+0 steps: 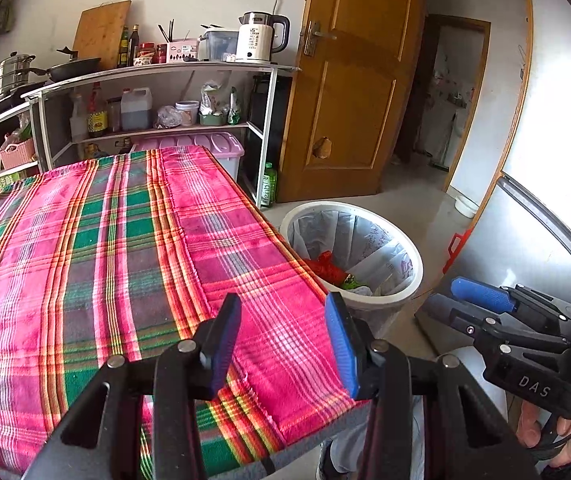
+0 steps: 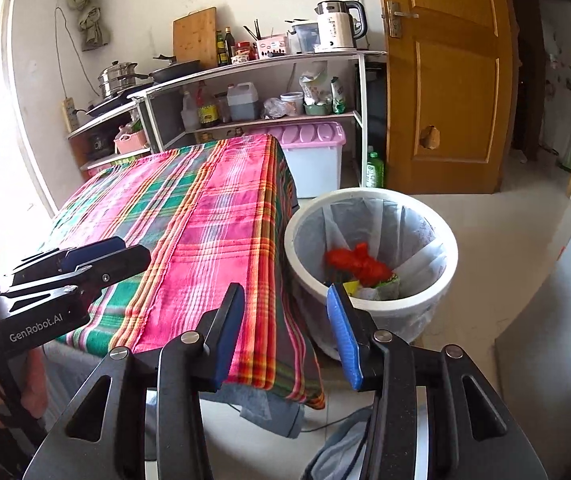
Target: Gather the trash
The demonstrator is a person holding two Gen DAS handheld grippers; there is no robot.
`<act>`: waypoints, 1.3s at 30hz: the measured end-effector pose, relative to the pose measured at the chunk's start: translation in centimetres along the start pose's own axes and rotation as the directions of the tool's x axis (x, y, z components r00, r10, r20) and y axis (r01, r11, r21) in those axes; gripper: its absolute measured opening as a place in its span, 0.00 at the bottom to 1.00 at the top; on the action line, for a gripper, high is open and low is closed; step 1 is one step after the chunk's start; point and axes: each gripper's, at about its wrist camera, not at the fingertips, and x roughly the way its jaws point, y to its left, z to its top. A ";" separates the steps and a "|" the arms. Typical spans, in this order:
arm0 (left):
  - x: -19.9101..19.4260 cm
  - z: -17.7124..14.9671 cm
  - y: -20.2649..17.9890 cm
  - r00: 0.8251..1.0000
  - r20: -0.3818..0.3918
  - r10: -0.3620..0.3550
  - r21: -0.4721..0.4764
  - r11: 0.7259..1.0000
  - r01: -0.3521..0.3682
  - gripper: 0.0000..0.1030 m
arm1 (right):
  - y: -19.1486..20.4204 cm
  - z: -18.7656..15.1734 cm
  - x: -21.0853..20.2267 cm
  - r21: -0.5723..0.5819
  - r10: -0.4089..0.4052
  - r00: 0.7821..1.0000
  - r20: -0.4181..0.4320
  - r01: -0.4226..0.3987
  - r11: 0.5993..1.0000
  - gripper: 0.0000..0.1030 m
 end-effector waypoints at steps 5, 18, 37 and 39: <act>-1.5 -1.5 -0.2 1.000 0.009 0.010 -0.002 1.000 -0.010 0.44 | 1.0 -1.2 -1.2 -0.010 0.005 1.000 0.024 -0.005 1.000 0.43; -3.7 -4.0 -0.9 0.999 0.023 0.045 0.006 0.999 -0.045 0.44 | 2.4 -3.4 -2.8 -0.044 0.000 1.000 0.030 0.001 0.999 0.43; -3.9 -4.5 -1.0 0.999 0.016 0.045 -0.001 0.999 -0.045 0.44 | 2.0 -3.4 -3.1 -0.035 -0.008 0.999 0.034 0.010 0.999 0.43; -3.9 -4.6 -1.0 0.999 0.016 0.045 -0.001 0.999 -0.045 0.44 | 2.0 -3.5 -3.0 -0.035 -0.008 1.000 0.030 0.009 0.999 0.43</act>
